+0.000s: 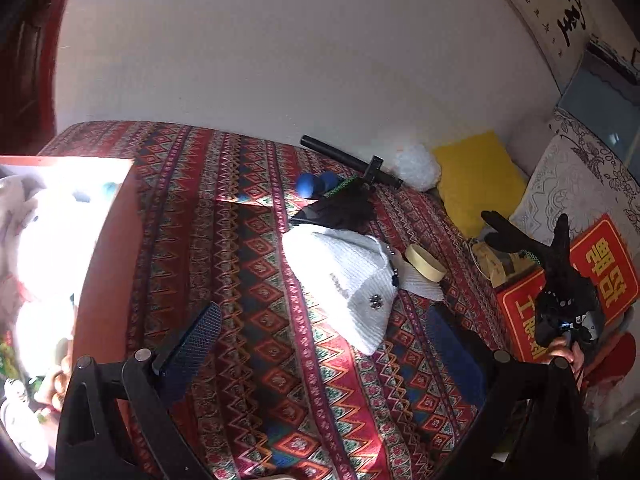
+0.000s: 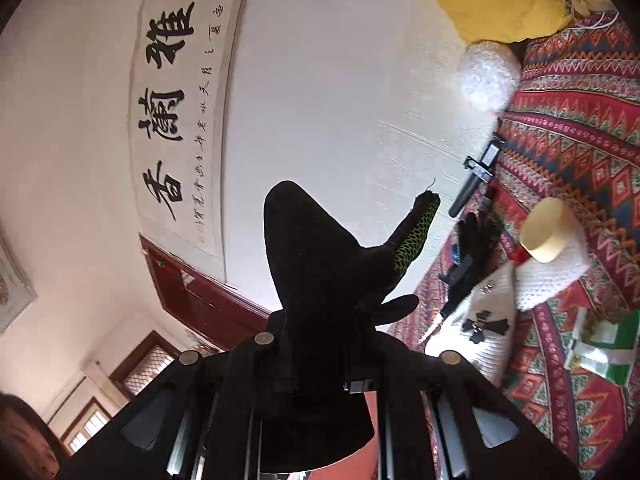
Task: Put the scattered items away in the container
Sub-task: 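Grasp the green-trimmed black glove with the left gripper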
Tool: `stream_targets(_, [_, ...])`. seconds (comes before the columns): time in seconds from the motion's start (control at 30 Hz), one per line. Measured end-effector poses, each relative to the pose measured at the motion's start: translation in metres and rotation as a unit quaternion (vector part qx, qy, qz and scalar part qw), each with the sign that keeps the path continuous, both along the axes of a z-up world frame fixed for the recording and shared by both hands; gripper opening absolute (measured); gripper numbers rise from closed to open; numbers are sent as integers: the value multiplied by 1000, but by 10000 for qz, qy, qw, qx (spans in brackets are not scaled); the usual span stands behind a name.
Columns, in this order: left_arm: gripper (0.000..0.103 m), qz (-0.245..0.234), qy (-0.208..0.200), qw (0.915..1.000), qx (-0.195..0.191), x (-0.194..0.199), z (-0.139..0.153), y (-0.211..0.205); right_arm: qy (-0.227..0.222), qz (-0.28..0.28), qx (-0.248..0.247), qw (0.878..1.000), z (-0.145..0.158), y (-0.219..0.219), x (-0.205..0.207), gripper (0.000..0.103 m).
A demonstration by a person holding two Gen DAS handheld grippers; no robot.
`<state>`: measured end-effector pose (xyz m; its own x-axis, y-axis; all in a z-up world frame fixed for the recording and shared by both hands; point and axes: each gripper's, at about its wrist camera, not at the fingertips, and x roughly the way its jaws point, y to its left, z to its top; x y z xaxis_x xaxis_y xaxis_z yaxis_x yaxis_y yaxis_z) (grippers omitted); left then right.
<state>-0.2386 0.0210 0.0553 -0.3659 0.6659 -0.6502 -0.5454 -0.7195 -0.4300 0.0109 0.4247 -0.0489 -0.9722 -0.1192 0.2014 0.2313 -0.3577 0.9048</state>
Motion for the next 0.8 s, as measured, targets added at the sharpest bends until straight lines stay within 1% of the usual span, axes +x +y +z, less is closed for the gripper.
stream_targets(0.07, [102, -321, -127, 9993, -135, -28, 1, 53, 121, -103, -148, 9998, -6, 9, 0, 13])
stream_targets(0.1, [102, -454, -149, 9984, -291, -43, -1, 83, 207, -152, -316, 9992, -14, 14, 1, 13])
stream_targets(0.13, [102, -587, -152, 9969, -505, -59, -4, 115, 255, -172, -457, 9985, -22, 19, 2, 13])
stream_targets(0.2, [102, -863, -188, 9910, -1001, -91, -19, 177, 124, -234, -658, 9975, -34, 38, -4, 13])
stream_targets(0.27, [102, -1102, -315, 9810, -1563, -117, -45, 230, 2, -241, -687, 9973, -41, 52, -6, 13])
stream_targets(0.33, [102, -1123, -339, 9691, -2171, -137, -73, 274, -208, -313, -583, 9976, -43, 61, -6, 13])
stream_targets(0.37, [102, -1096, -321, 9627, -2455, -146, -87, 290, -285, -332, -555, 9975, -45, 65, -8, 13])
stream_targets(0.43, [102, -1152, -302, 9509, -2858, -155, -111, 317, -312, -261, -560, 9976, -49, 70, -14, 13])
stream_targets(0.5, [101, -1172, -161, 9339, -3374, -160, -135, 334, -351, -137, -641, 9972, -56, 75, -25, 13])
stream_targets(0.53, [95, -1175, -139, 9250, -3612, -162, -147, 335, -387, -54, -693, 9968, -58, 74, -29, 13])
stream_targets(0.57, [59, -1145, -248, 9213, -3708, -165, -154, 335, -431, 1, -733, 9964, -61, 76, -33, 13])
stream_targets(0.6, [33, -1028, -477, 9299, -3500, -169, -152, 331, -478, 36, -756, 9960, -62, 77, -34, 13])
stream_targets(0.63, [2, -857, -570, 9358, -3371, -172, -144, 324, -511, 53, -757, 9958, -61, 77, -34, 13])
stream_targets(0.67, [3, -813, -749, 9428, -3145, -173, -134, 316, -527, 45, -739, 9959, -63, 79, -33, 13])
stream_targets(0.7, [3, -833, -721, 9489, -2958, -169, -121, 307, -528, 15, -703, 9961, -62, 80, -31, 13])
stream_targets(0.73, [3, -840, -606, 9549, -2783, -162, -105, 296, -523, -25, -656, 9965, -60, 81, -27, 13])
stream_targets(0.8, [3, -795, -568, 9702, -2217, -146, -68, 265, -508, -123, -511, 9973, -56, 83, -20, 13])
